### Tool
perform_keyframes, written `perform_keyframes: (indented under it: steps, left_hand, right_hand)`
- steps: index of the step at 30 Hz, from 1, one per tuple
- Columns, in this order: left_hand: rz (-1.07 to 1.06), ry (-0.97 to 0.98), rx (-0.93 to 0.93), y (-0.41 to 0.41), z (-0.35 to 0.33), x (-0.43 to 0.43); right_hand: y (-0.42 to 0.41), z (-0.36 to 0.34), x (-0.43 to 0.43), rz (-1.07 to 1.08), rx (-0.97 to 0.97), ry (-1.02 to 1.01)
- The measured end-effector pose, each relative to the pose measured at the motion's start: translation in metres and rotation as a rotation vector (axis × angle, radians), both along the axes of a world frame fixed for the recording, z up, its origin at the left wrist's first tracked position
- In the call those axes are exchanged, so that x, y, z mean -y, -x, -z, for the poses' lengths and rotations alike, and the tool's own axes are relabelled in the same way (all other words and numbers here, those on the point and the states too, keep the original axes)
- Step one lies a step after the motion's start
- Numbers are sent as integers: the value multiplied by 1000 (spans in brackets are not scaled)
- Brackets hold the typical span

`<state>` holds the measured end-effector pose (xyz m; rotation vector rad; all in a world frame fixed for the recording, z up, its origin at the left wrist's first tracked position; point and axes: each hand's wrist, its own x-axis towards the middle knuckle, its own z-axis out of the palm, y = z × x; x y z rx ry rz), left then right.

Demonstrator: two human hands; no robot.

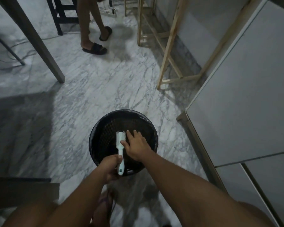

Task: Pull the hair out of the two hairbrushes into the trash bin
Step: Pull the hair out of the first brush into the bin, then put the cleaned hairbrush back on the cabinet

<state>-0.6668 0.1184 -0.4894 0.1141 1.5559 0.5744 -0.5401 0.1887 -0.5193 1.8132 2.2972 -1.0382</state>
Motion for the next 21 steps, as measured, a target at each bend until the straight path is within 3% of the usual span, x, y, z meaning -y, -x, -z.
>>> perform_keyframes:
  steps: [4, 8, 14, 21]
  left_hand:
    - [46, -5, -8, -5, -20, -7]
    - [134, -36, 3, -20, -78, -17]
    - [317, -139, -21, -84, -239, -49]
    - [627, -361, -30, -220, -433, -85]
  right_hand:
    - [-14, -22, -3, 7, 26, 6]
    - [-47, -89, -17, 65, 57, -62]
    - [-136, -272, -18, 196, 113, -197]
    - [-285, -464, 6, 464, 249, -405]
